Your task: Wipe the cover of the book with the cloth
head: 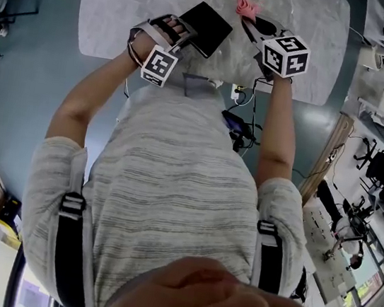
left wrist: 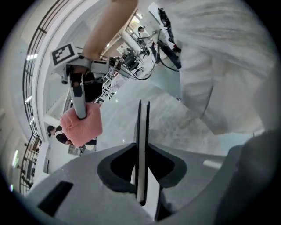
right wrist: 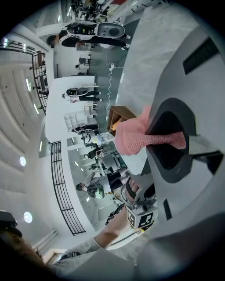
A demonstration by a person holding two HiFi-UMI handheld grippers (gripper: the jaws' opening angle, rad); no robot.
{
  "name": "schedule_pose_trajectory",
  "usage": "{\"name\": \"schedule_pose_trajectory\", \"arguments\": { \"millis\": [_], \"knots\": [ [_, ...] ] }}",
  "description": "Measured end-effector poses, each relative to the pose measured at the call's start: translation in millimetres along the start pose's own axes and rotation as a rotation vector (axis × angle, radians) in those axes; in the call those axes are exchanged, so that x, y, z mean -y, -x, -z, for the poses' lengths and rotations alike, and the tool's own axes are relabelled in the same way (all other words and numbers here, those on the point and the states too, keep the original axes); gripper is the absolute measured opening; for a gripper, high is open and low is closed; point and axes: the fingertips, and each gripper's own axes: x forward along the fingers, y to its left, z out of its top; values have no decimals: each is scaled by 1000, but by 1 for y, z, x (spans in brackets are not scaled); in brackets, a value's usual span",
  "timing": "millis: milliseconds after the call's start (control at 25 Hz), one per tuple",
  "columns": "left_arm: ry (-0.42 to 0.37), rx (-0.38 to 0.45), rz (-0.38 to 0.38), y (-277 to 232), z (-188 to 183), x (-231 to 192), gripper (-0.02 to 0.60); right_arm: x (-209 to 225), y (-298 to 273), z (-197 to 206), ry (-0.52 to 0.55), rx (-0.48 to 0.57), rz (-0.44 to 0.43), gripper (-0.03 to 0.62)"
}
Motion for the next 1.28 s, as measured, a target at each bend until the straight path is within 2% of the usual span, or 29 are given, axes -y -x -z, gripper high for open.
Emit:
{"name": "schedule_pose_trajectory", "arguments": {
  "millis": [120,360,480,680,800,1280],
  "knots": [
    [-40,-3,3,-1,6,17,77,0,-21,24,-19,-49,-36,35],
    [-52,-14,68,-3,13,50,92,-1,-67,76,-54,-186,-67,35],
    [-47,-17,75,0,13,60,95,-4,-84,94,-31,-243,-58,35],
    [-56,-5,17,2,12,51,94,-7,-103,107,54,-316,-6,35],
    [-68,-1,-20,1,11,45,89,-17,-112,120,80,-371,-18,35],
    [-34,4,-9,1,11,48,89,-71,-101,114,31,-357,-185,35]
  ]
}}
